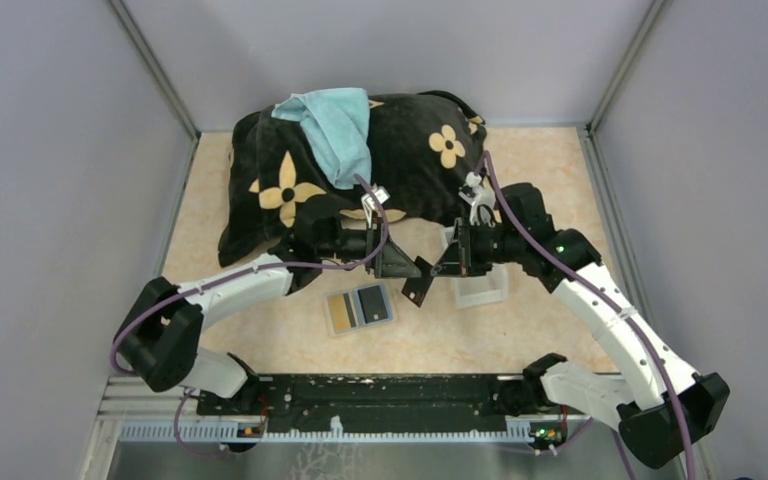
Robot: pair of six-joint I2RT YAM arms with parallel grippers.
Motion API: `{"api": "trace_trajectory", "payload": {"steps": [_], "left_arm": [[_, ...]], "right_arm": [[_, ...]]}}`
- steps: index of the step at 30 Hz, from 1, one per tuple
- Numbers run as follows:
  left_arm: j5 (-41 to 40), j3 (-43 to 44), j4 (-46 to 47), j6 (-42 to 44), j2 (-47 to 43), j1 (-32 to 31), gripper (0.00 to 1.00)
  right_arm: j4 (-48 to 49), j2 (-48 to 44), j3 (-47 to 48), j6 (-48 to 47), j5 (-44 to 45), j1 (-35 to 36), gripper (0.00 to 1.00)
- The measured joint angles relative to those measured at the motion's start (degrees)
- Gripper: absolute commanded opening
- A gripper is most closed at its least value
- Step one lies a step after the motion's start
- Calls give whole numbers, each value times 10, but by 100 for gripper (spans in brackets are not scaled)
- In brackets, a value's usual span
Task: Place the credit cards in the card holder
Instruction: Pick up the credit card from the storage box.
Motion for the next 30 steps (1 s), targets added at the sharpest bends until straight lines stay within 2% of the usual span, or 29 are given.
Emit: {"api": "trace_trajectory", "payload": {"steps": [3, 11, 12, 15, 18, 21, 30], "left_arm": [[29, -4, 18, -13, 3, 0, 53], [87, -47, 87, -58, 14, 10, 0], [93, -52, 100, -69, 15, 13, 0], [108, -65, 145, -96, 17, 25, 0], [107, -85, 175, -120, 20, 42, 0], [89, -104, 177, -133, 20, 60, 0], [-1, -120, 169, -178, 17, 66, 0]], "right_arm": [[14, 12, 0, 5, -9, 0, 0], [44, 42, 0, 11, -24, 0, 0], [45, 46, 0, 11, -24, 0, 1], [53, 51, -3, 11, -24, 0, 26], [54, 51, -3, 4, -10, 0, 44], [56, 50, -5, -4, 8, 0, 48], [84, 32, -50, -3, 43, 16, 48]]}}
